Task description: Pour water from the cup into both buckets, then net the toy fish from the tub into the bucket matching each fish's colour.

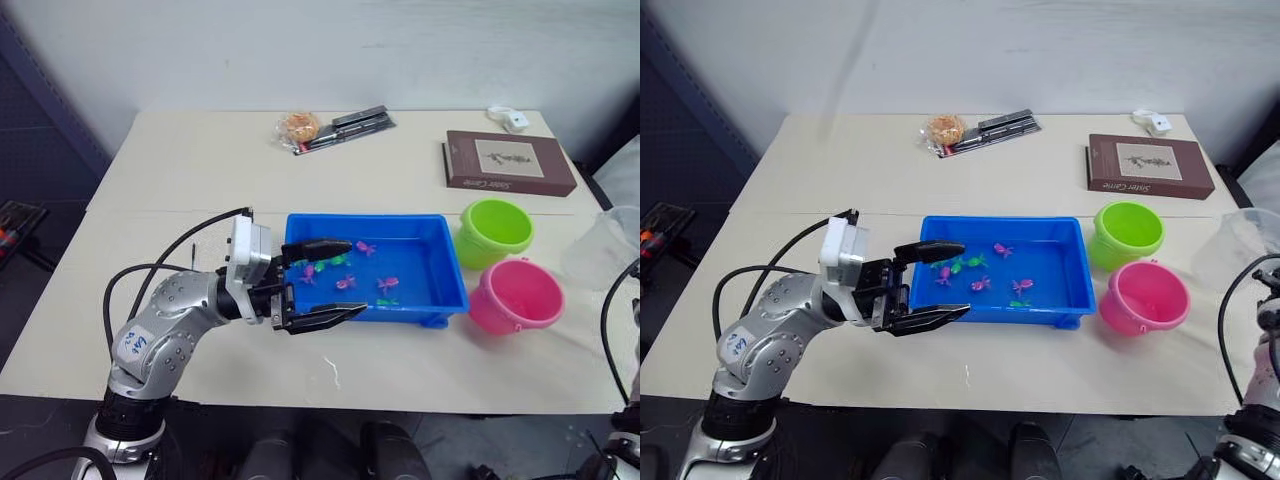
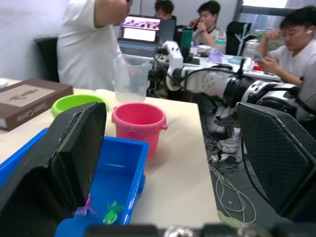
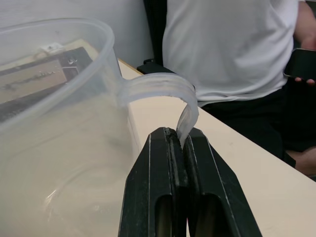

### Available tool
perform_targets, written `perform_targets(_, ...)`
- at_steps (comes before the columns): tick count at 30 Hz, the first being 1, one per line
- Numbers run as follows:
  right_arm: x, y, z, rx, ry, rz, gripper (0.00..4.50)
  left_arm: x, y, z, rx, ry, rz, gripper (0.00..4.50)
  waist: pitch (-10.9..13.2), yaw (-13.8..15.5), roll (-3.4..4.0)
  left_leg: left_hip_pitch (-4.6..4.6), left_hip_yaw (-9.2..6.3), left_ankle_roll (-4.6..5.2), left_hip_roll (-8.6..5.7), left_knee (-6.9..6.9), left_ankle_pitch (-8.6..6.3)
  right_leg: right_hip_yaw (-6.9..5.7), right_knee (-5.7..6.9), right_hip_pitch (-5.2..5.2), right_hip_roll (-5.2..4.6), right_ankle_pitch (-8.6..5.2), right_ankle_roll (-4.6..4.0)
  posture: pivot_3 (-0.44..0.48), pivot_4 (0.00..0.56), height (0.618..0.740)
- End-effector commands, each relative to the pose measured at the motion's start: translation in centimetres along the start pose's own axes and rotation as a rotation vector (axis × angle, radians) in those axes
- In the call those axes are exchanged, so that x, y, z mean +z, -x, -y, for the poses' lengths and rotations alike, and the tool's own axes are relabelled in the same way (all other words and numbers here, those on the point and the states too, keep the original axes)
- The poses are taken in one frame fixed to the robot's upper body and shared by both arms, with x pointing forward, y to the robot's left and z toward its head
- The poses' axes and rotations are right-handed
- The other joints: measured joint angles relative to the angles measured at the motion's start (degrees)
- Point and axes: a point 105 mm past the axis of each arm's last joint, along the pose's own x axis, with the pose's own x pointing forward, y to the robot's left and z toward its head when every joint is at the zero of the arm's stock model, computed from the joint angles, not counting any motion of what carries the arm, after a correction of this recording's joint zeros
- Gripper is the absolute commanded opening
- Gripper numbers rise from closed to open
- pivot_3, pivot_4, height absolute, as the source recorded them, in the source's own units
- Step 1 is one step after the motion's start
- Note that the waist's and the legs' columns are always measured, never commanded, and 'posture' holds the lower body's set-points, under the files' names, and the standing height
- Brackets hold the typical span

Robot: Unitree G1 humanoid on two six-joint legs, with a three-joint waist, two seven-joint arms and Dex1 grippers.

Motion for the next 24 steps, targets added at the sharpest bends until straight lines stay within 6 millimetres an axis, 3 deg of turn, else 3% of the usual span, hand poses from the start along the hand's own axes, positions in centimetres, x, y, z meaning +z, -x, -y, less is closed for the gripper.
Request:
perform_targets(1,0.0,0.3,0.7,-0.031,-0.003,0.053,0.05,1.0,-0.1,0.2,-0.036,-0.048,0.011,4.50,0.00,0.01,0.00,0.00,0.00,0.00,0.00,0.00,0.00,0.05,0.00,0.00,0.00,0.00,0.00,0.000,0.150,0.738)
perform_targets(8,-1.6,0.7,0.8,-0.043,0.023,0.041,0.05,0.8,0.4,0.2,-0.044,-0.042,-0.007,4.50,0.00,0.01,0.01,-0.01,-0.01,0.01,-0.01,0.00,0.00,0.24,-0.01,-0.01,-0.01,0.00,0.00,0.000,0.150,0.738)
perform_targets(11,-2.3,1.2,1.8,-0.074,0.023,0.021,1.09,0.8,0.2,0.5,-0.044,-0.042,-0.020,4.50,0.00,0.18,0.00,-0.02,-0.04,0.00,-0.01,0.00,0.00,0.28,-0.02,0.00,-0.01,0.00,0.00,0.000,0.150,0.738)
perform_targets(17,-2.5,3.2,2.2,-0.056,0.046,-0.008,4.28,0.5,1.4,0.6,-0.031,-0.014,-0.054,4.50,0.00,0.01,0.01,-0.04,-0.11,0.00,0.00,-0.02,0.00,0.30,-0.03,0.00,-0.03,0.00,0.00,0.000,0.150,0.738)
perform_targets(18,-2.6,3.5,2.5,-0.061,0.048,-0.015,4.45,0.3,1.6,0.6,-0.032,-0.011,-0.062,4.50,0.00,-0.03,0.01,-0.02,-0.10,0.00,0.01,-0.03,0.00,0.31,-0.05,0.00,-0.03,0.00,-0.01,0.000,0.150,0.738)
perform_targets(24,-2.7,6.9,2.5,-0.011,0.053,-0.073,4.45,-0.1,2.4,0.2,-0.005,0.005,-0.078,4.50,0.00,0.16,0.01,-0.02,-0.12,0.00,0.00,-0.06,-0.01,0.32,-0.11,0.00,-0.10,-0.01,-0.03,0.000,0.150,0.738)
